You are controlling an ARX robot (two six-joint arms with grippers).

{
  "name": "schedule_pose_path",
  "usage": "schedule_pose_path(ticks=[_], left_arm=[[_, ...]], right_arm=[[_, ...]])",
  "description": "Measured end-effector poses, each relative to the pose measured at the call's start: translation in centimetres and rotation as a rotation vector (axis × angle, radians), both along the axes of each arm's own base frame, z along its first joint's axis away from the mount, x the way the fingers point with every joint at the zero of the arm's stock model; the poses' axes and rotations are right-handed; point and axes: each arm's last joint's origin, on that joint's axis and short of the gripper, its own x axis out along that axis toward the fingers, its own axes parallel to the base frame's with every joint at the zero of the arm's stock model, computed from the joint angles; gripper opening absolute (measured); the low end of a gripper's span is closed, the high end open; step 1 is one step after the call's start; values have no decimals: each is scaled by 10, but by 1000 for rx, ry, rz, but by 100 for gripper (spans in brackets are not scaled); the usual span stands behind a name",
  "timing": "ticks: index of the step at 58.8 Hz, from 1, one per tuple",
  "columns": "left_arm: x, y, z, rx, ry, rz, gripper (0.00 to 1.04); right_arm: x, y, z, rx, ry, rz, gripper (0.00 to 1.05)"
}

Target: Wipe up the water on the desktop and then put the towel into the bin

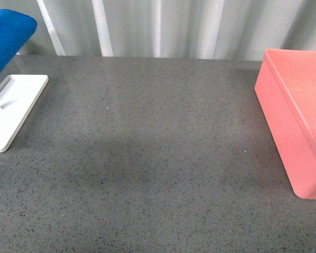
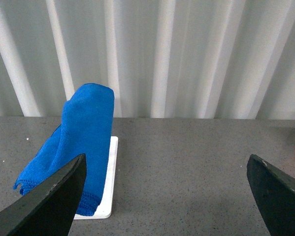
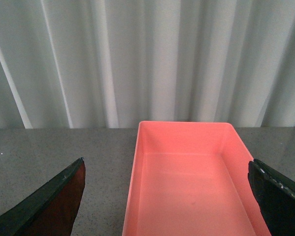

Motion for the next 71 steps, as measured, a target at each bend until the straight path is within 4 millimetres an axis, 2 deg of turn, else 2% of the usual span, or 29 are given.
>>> schedule_pose_path(ticks=[68, 71], left_arm=[[0, 0, 0, -1, 3, 6, 98], [2, 1, -2, -56, 219, 166, 98]], right_arm=[[0, 0, 0, 0, 0, 0, 98], [0, 0, 0, 0, 0, 0, 98]])
